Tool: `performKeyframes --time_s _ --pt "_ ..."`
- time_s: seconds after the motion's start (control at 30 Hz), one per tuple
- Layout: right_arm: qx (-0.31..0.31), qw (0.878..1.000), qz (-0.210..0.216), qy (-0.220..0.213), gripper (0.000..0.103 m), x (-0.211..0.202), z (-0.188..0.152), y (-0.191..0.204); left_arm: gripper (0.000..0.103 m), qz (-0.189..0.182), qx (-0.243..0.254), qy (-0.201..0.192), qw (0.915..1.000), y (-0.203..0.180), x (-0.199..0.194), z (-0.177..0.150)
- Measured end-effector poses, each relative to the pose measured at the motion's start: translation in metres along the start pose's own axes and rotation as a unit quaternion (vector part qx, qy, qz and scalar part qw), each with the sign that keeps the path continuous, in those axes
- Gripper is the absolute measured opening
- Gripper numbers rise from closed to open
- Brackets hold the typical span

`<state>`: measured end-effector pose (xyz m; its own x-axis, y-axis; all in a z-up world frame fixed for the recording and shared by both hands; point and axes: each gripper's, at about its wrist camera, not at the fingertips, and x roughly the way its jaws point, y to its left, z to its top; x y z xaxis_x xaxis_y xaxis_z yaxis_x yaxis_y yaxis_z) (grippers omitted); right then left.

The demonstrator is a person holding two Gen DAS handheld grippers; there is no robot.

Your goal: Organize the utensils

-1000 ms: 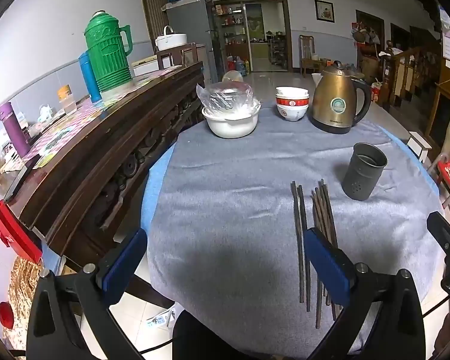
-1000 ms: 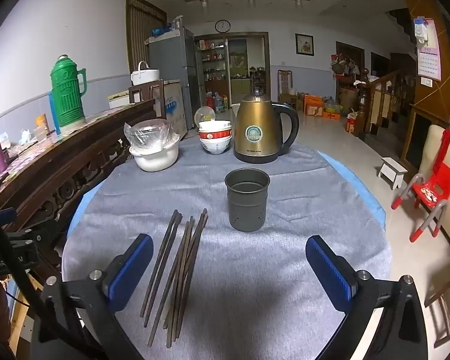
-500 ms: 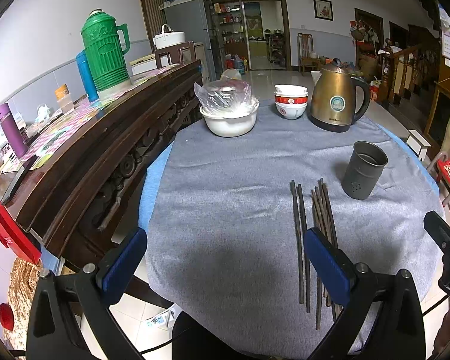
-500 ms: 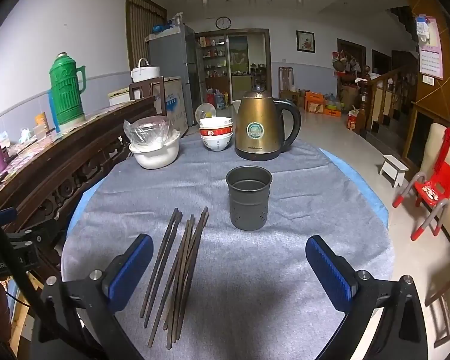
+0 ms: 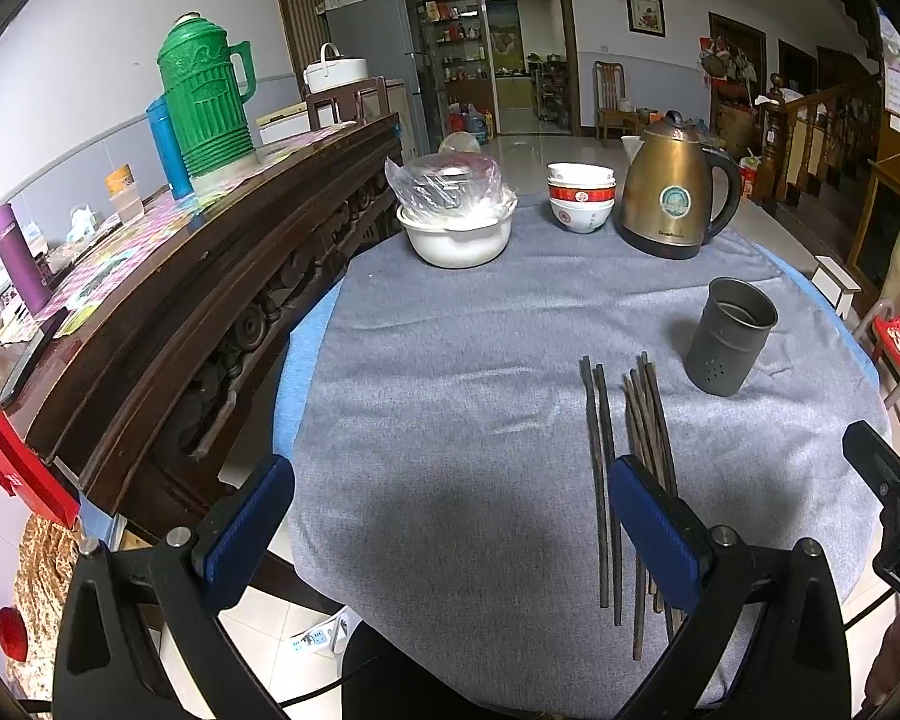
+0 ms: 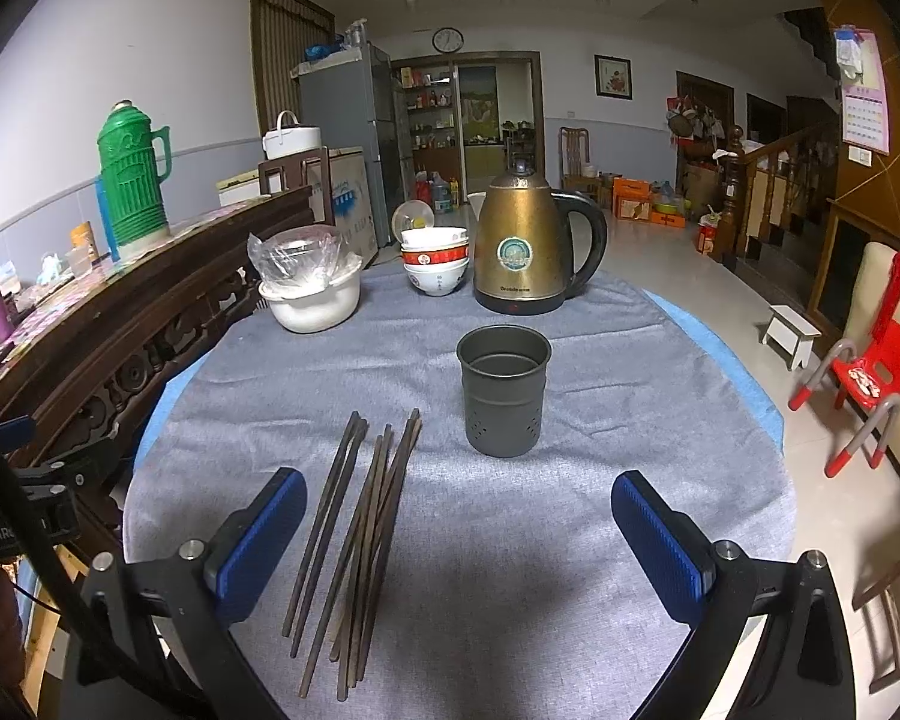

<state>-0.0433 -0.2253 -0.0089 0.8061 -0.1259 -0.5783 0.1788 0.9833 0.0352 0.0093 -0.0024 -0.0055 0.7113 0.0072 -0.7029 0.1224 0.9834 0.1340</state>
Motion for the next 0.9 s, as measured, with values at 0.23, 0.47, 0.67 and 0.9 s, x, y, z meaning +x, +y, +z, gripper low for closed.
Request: performKeyframes --time_s 0.23,0.47,0.67,0.9 --pt "0.002 1.0 0.002 0.004 0.103 0.004 0.0 -0.001 0.103 0.003 0.002 -0.007 1.0 -0.001 0.002 0.001" --pt "0.004 1.0 0.003 0.006 0.103 0.006 0.0 -0.001 0.103 0.0 -0.003 -0.012 0.9999 -0.001 0.003 0.0" --pt "0.006 1.0 0.003 0.009 0.103 0.009 0.0 -0.001 0.103 0.002 -0.001 -0.019 0.9998 -0.002 0.004 0.0" --pt "0.011 1.0 0.006 0.015 0.103 0.014 0.0 -0.001 0.103 0.011 0.007 -0.019 0.9997 -0.002 0.009 0.001"
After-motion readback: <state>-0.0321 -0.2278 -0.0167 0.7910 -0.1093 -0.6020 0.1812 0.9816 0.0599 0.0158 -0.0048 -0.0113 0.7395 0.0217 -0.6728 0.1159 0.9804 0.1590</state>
